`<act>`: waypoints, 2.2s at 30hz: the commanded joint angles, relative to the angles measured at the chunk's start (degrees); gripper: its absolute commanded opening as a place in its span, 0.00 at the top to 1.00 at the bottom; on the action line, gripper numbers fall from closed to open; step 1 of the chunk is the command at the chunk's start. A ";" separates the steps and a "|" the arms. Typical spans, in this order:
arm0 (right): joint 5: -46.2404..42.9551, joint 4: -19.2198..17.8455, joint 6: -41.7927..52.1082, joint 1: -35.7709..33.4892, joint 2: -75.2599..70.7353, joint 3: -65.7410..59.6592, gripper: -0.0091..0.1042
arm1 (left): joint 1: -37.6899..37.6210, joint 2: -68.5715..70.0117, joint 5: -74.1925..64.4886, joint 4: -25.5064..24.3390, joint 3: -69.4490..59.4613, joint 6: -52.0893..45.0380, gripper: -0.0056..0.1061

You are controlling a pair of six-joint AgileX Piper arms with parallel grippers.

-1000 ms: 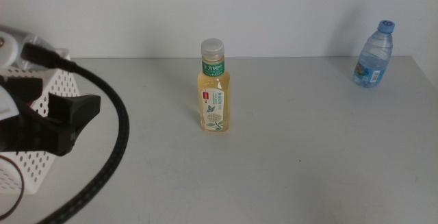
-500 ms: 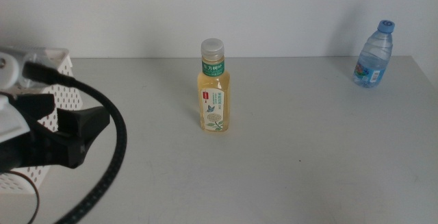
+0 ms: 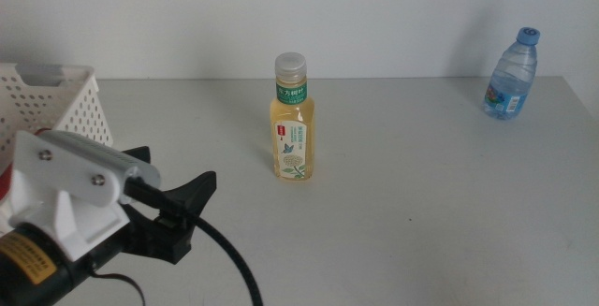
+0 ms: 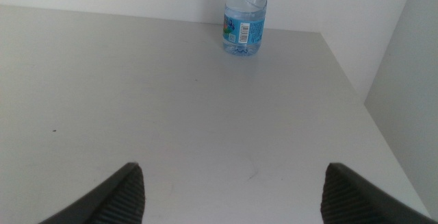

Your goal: Use arms to grab the bottles and put them into the dustbin to the left of the table.

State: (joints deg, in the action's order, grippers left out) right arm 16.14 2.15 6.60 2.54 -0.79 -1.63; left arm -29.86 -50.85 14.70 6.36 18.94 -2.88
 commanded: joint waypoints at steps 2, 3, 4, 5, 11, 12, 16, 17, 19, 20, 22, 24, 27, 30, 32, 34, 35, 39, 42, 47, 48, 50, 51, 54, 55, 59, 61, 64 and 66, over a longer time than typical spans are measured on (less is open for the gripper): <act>-4.48 -0.52 0.38 0.32 -1.21 0.50 0.34 | -2.19 -6.72 14.27 1.28 1.51 0.20 0.11; -4.48 -0.52 0.38 0.32 -1.21 0.50 0.34 | -2.97 -8.70 16.20 1.99 1.88 0.20 0.11; -4.48 -0.52 0.38 0.32 -1.21 0.50 0.34 | -3.78 -11.21 18.10 2.69 2.52 0.20 0.11; -4.48 -0.52 0.38 0.32 -1.21 0.50 0.34 | -4.57 -13.75 19.74 3.42 3.41 0.20 0.11; -4.48 -0.52 0.38 0.32 -1.21 0.50 0.34 | -6.68 -28.39 22.50 4.78 11.96 0.01 0.11; -4.48 -0.52 0.38 0.32 -1.21 0.50 0.34 | -6.68 -30.30 22.71 4.79 13.58 0.01 0.11; -4.48 -0.52 0.38 0.32 -1.21 0.50 0.34 | -6.68 -38.12 23.96 4.87 18.92 0.01 0.11; -4.48 -0.52 0.38 0.32 -1.21 0.50 0.34 | -6.68 -39.60 23.96 5.15 20.18 0.01 0.11; -4.48 -0.52 0.38 0.32 -1.21 0.50 0.34 | -6.63 -42.01 24.13 6.01 22.38 -0.26 0.11; -4.48 -0.52 0.38 0.32 -1.21 0.50 0.34 | -6.58 -43.21 24.13 6.39 23.48 -0.49 0.11; -4.48 -0.52 0.38 0.32 -1.21 0.50 0.34 | -6.58 -45.18 24.28 7.09 25.37 -1.25 0.11; -4.48 -0.52 0.38 0.32 -1.21 0.50 0.34 | -6.07 -46.99 24.66 7.47 26.61 -1.74 0.11; -4.48 -0.52 0.38 0.32 -1.21 0.50 0.34 | -6.00 -48.86 26.89 8.44 27.54 -1.73 0.11; -4.48 -0.52 0.38 0.32 -1.21 0.50 0.34 | -6.00 -50.69 31.57 8.93 27.53 -1.73 0.11; -4.48 -0.52 0.38 0.32 -1.21 0.50 0.34 | -6.00 -52.16 34.45 9.42 27.90 -1.65 0.11; -4.48 -0.52 0.38 0.32 -1.21 0.50 0.34 | -6.00 -53.38 35.30 9.37 28.75 -1.49 0.11; -4.48 -0.52 0.38 0.32 -1.21 0.50 0.34 | -6.00 -53.96 35.45 9.36 29.31 -1.49 0.11; -4.48 -0.52 0.38 0.32 -1.21 0.50 0.34 | -6.00 -55.92 35.49 9.33 31.37 -1.49 0.11; -4.48 -0.52 0.38 0.32 -1.21 0.50 0.34 | -4.99 -57.56 35.49 9.00 32.83 -1.56 0.11; -4.48 -0.52 0.38 0.32 -1.21 0.50 0.34 | -3.03 -61.07 35.77 7.09 35.79 -1.64 0.11; -4.48 -0.52 0.38 0.32 -1.21 0.50 0.34 | -2.90 -61.69 35.78 6.67 36.45 -1.48 0.11; -4.48 -0.52 0.38 0.32 -1.21 0.50 0.34 | -2.59 -63.00 35.85 5.89 38.16 -1.22 0.12; -4.48 -0.52 0.38 0.32 -1.21 0.50 0.34 | -2.59 -63.49 35.91 5.89 38.90 -1.11 0.13; -4.48 -0.52 0.38 0.32 -1.21 0.50 0.34 | -2.58 -64.13 35.52 5.86 40.11 -1.36 0.21; -4.48 -0.52 0.38 0.32 -1.21 0.50 0.34 | -2.37 -64.09 35.44 5.59 40.16 -1.45 0.27; -4.48 -0.52 0.38 0.32 -1.21 0.50 0.34 | -2.28 -61.03 29.62 4.08 40.01 -1.27 0.58; -4.48 -0.52 0.38 0.32 -1.21 0.50 0.34 | -2.28 -57.55 21.55 3.44 40.01 -1.52 0.74; -4.48 -0.52 0.38 0.32 -1.21 0.50 0.34 | -1.49 -51.54 10.56 3.89 40.11 -2.58 0.91; -4.48 -0.52 0.38 0.32 -1.21 0.50 0.34 | -0.66 -47.47 3.70 4.02 40.69 -2.46 0.97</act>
State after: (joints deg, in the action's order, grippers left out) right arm 16.14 2.15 6.60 2.54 -0.79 -1.63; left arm -31.25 -105.03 15.76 10.14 57.21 -5.46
